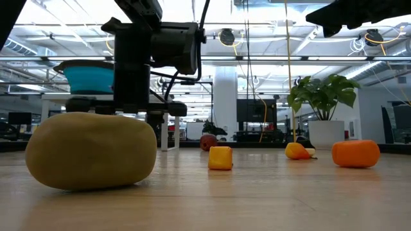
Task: Pick & Place Fruit
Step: Put the orange peach into the blue strainer bowl on the shelf
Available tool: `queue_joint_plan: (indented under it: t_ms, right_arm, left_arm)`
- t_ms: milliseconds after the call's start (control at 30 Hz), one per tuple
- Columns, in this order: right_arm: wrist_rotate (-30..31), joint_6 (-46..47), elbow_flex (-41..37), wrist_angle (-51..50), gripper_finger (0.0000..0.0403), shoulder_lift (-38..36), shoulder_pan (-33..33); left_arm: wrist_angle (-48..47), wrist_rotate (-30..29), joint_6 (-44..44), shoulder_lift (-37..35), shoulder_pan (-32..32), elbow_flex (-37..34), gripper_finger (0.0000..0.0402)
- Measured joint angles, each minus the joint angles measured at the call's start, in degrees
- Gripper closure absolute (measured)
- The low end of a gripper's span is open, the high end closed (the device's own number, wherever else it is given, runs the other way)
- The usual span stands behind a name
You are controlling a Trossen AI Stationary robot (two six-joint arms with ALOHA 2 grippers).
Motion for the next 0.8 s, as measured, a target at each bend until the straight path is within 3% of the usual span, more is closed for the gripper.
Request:
queue_joint_plan:
  t_ms: [267, 567, 800]
  right_arm:
    - [0.0, 0.0, 0.0, 0.0, 0.0403, 0.0, 0.0]
    - [0.0, 0.0, 0.0, 0.0, 0.0403, 0.0, 0.0]
    - [0.0, -0.4, 0.0, 0.0, 0.0403, 0.0, 0.0]
  left_arm:
    - [1.4, -0.1, 2.1, 0.0, 0.0, 0.0, 0.0280]
    - [1.5, -0.7, 9.7, -6.6, -0.1, 0.9, 0.0278]
    - [5.8, -12.9, 24.4, -19.5, -2.7, 1.0, 0.0277]
